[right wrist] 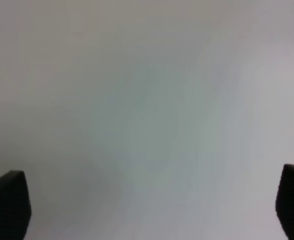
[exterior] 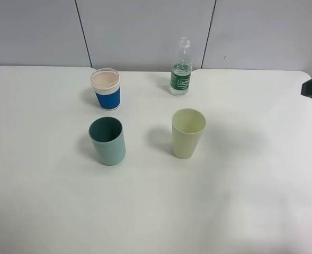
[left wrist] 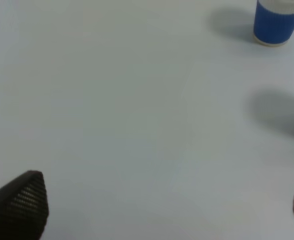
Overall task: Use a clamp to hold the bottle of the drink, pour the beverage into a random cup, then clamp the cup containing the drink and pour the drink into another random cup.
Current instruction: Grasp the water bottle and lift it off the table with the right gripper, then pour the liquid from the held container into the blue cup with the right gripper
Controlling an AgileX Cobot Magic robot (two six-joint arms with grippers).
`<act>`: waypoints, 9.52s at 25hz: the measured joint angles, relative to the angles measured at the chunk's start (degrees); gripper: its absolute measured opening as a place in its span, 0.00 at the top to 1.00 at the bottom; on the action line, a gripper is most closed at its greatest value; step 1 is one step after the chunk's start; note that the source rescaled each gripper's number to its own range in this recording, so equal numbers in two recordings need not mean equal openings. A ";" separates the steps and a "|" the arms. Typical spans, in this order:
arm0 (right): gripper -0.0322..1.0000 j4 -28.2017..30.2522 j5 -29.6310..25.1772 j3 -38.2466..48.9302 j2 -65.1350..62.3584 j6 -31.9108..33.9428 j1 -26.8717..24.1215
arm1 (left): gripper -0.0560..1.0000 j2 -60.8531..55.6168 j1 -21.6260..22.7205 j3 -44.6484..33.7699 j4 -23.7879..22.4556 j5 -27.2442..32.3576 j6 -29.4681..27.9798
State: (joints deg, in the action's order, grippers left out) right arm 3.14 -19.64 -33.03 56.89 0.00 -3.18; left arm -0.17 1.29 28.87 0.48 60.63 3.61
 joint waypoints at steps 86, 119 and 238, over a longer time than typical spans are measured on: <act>0.16 37.96 58.74 -38.65 73.61 16.37 14.73 | 0.00 0.00 0.00 0.00 0.00 0.00 0.00; 0.80 37.97 53.19 -50.86 81.08 17.60 16.80 | 0.00 0.00 0.00 0.00 0.00 0.00 0.00; 0.96 67.69 -17.71 -66.21 71.92 13.04 47.22 | 0.00 0.00 0.00 0.00 -0.06 0.00 0.00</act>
State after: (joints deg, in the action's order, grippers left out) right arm 70.83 -37.35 -99.24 128.81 13.04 44.04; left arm -0.17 1.29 28.87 0.42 60.63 3.61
